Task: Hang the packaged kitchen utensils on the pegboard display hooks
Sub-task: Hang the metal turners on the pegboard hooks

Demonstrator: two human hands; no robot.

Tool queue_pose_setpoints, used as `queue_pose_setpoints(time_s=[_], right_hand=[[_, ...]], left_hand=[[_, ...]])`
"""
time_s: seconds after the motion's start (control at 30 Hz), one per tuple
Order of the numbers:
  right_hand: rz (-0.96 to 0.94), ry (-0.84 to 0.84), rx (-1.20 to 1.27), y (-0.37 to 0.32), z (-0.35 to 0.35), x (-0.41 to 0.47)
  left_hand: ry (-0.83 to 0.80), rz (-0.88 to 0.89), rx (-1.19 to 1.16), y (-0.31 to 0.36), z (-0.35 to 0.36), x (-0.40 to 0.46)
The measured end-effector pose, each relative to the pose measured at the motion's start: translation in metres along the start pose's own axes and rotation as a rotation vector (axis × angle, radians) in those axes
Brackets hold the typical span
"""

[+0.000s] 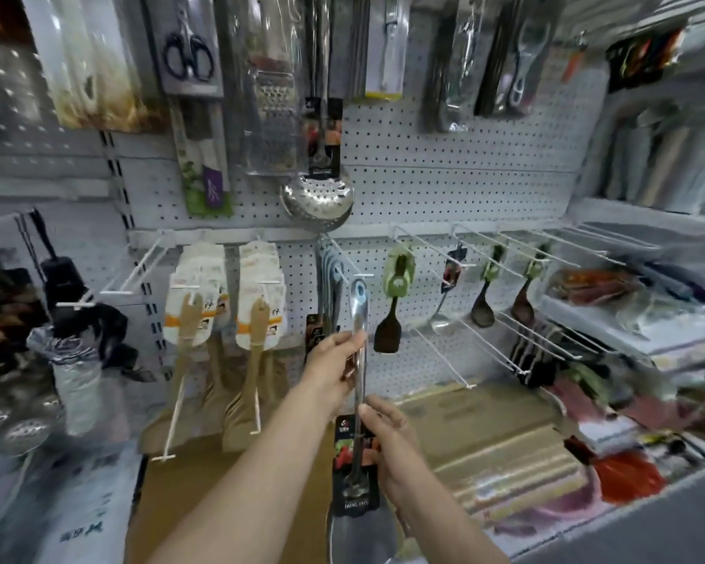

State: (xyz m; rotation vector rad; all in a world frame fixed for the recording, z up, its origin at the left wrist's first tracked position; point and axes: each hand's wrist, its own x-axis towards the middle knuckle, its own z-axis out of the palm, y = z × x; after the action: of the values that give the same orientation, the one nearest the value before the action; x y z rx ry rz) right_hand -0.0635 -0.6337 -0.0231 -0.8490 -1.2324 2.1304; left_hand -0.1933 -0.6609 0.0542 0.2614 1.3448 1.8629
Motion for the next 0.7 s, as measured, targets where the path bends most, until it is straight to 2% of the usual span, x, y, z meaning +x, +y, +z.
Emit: queue_pose_setpoints(time_s=[0.17, 0.7], right_hand=[[0.035, -0.09, -0.024, 0.0, -0.019, 0.018], [0.066, -0.192, -0.096, 0.002, -0.009, 0.077]], left_hand=[[0.085, 0.029, -0.024, -0.009, 0.006, 0.006], [0.146, 0.122, 0.028, -0.012, -0.008, 0.05]])
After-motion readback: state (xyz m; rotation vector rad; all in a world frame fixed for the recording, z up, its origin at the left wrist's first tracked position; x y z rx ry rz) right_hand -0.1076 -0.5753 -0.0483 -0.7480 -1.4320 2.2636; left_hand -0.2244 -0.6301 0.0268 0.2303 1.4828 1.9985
